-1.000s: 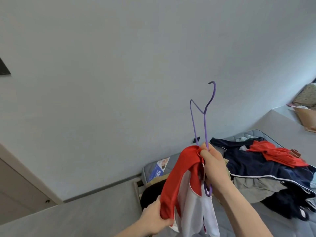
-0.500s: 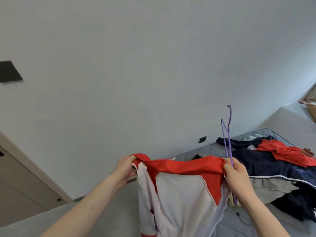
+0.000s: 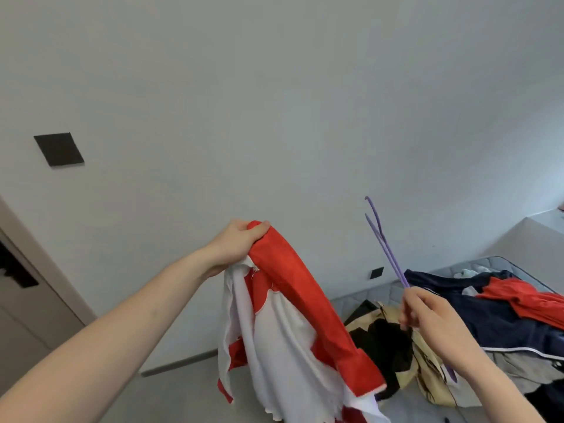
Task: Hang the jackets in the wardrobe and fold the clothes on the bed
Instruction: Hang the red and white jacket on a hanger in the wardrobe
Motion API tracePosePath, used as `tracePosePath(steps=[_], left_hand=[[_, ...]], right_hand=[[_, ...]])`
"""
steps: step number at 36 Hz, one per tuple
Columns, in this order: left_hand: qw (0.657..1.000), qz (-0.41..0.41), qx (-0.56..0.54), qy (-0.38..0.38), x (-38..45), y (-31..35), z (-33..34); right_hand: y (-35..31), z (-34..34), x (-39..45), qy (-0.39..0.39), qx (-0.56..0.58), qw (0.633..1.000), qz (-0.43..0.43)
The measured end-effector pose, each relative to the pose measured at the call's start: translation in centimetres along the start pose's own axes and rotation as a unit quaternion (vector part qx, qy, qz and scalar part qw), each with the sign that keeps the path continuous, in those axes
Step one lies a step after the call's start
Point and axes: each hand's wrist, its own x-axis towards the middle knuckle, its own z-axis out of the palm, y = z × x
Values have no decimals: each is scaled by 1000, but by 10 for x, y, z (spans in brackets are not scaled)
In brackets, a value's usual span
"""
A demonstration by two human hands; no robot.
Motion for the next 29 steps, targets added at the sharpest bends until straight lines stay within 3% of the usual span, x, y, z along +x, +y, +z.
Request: tracePosePath(steps=[3,6,10,15,22,29], left_hand=[[998,-1,36,59,6,4,-6],[994,-31,-12,101,15,5,-13],[969,-117,-147,159,21,3,-25],[962,-110,-138,207,25,5,-35],[953,-114,-183,212,28,12,-41],[971,-71,-131,185,31,25,-23]], right_hand=[[-21,-9,-6,-85,53,995,-12],[-42,-15,-10,-156,31,987,-25],[-61,-15,-16,-202,47,978,-18],[-70,-15,-18,-243,92,966,7],[-70,-12,-13,-272,105,956,17],[-57,4,-3,-230,90,969,-7]])
